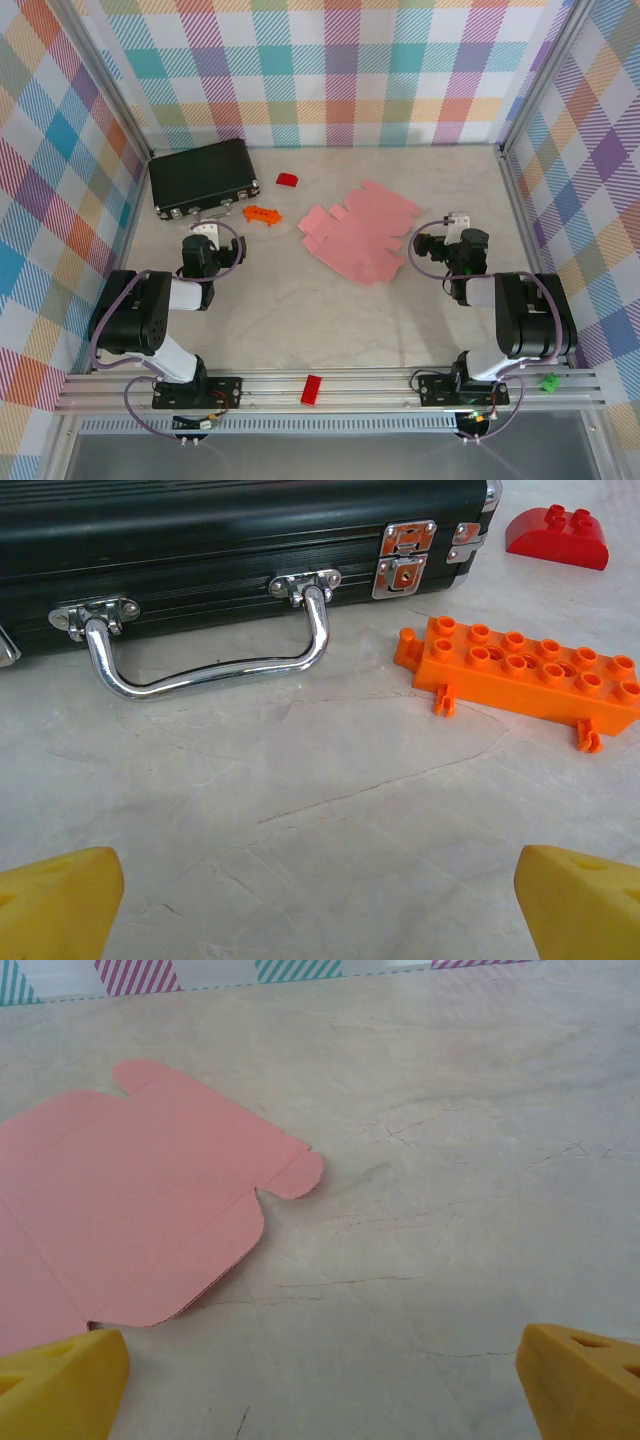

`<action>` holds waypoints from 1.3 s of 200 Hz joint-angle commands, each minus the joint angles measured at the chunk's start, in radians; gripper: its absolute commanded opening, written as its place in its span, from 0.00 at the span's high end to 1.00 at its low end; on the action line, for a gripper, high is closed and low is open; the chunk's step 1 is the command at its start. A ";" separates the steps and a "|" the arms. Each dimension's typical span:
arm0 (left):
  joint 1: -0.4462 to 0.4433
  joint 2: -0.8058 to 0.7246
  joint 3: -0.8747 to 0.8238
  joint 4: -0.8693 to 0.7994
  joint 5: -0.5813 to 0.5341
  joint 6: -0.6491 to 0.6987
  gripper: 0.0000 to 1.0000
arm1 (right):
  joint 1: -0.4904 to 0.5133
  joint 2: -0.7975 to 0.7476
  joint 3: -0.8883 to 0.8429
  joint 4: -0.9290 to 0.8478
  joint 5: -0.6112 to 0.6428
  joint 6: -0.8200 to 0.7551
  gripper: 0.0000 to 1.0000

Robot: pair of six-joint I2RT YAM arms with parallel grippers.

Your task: Fold the paper box

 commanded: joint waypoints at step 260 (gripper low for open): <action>-0.036 -0.357 0.184 -0.541 -0.062 -0.254 0.00 | -0.003 -0.184 0.352 -0.780 0.019 0.222 0.01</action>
